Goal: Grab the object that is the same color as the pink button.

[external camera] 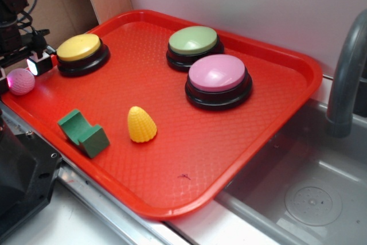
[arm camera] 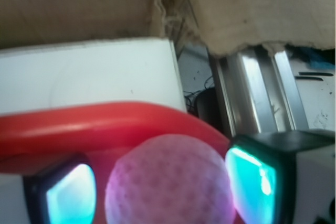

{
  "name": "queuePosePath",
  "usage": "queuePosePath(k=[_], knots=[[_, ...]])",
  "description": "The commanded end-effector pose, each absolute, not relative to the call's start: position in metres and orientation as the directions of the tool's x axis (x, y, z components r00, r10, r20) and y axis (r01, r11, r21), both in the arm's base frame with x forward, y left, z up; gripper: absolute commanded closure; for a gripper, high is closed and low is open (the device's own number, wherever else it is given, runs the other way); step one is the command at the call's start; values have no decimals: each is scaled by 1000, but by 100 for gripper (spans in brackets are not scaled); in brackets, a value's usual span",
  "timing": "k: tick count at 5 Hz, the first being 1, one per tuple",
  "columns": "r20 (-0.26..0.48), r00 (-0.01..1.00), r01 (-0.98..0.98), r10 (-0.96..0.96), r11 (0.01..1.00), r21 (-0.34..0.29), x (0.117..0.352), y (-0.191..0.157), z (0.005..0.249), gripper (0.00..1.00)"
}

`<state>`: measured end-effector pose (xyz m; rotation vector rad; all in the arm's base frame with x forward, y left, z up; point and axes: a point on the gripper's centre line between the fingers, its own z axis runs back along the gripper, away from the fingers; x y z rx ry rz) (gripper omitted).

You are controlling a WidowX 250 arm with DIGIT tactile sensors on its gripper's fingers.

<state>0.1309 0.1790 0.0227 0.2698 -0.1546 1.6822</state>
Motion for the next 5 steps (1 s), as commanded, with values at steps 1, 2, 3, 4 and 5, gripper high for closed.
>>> queuePosePath(k=[1,2,3,4,5], knots=[[256,-98,-994,962,-106,14,119,159,42,100],[233,-52,-999,971,-50,-14,115,151,58,100],[196,138,-985,971,155,-72,111,133,85,100],[189,363,-910,913,391,-140,110,114,120,100],[306,518,-805,799,576,-141,112,106,138,100]])
